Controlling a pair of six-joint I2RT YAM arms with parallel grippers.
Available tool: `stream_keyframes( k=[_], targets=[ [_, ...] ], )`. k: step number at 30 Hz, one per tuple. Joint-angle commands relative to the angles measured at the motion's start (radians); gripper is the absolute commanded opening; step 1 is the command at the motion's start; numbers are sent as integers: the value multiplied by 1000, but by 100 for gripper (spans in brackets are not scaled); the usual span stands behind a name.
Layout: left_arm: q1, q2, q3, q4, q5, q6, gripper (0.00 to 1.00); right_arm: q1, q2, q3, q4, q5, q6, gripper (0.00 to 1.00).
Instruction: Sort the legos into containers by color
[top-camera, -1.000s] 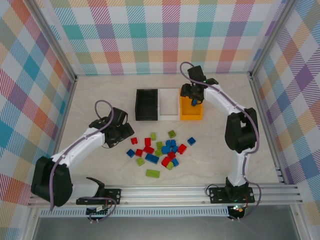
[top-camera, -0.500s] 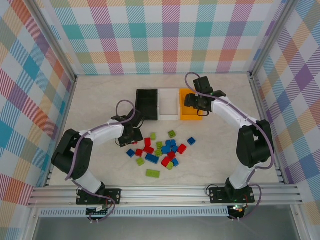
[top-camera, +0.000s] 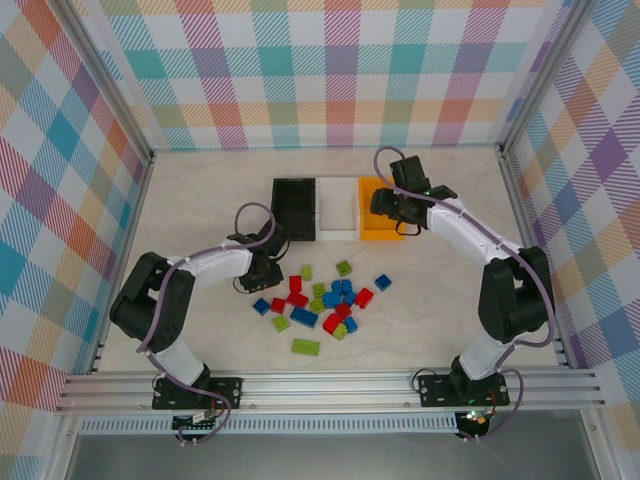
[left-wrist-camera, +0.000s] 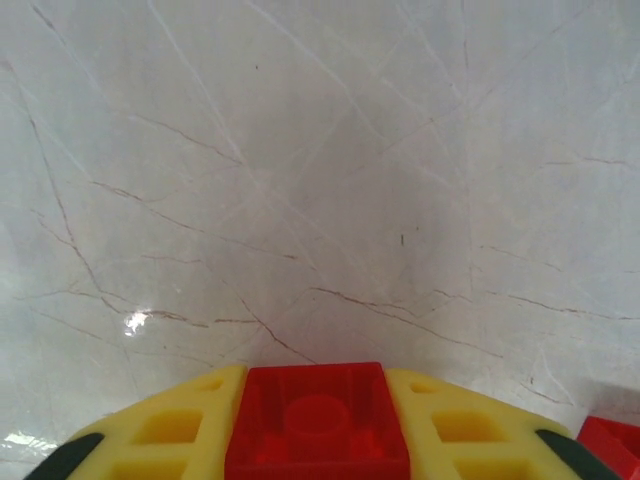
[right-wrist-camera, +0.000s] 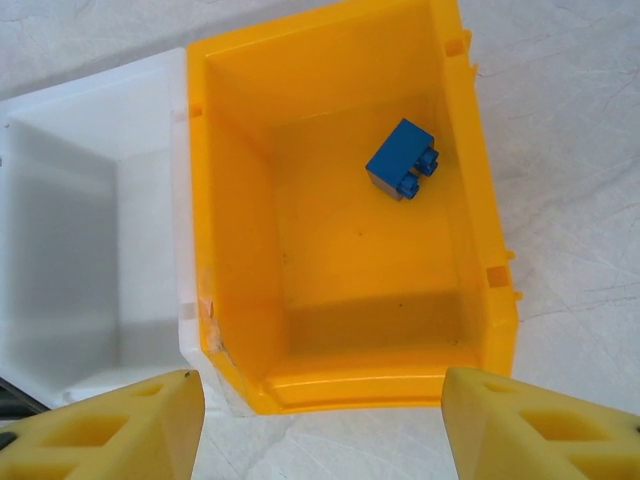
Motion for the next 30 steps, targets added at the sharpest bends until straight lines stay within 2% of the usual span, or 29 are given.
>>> stream_keyframes(
  k=[1, 6, 9, 16, 20, 24, 26, 30],
  targets=[
    [-2, -30, 24, -47, -43, 8, 25, 6, -51, -22, 19, -6, 10, 64],
    [-2, -98, 146, -112, -53, 26, 24, 7, -90, -59, 25, -7, 21, 64],
    [-2, -75, 307, -141, -64, 43, 24, 6, -106, -93, 32, -18, 33, 65],
    [27, 226, 674, -224, -151, 90, 23, 7, -146, -169, 23, -28, 48, 65],
    [47, 369, 806, -253, -146, 92, 23, 8, -178, -203, 9, -45, 47, 66],
    [47, 436, 884, -267, -132, 84, 24, 13, -219, -249, -4, -72, 52, 67],
    [47, 455, 912, -279, -124, 83, 30, 17, -242, -277, -12, -82, 54, 68],
    [45, 448, 936, -281, -101, 80, 61, 22, -300, -346, -40, -87, 50, 73]
  ],
)
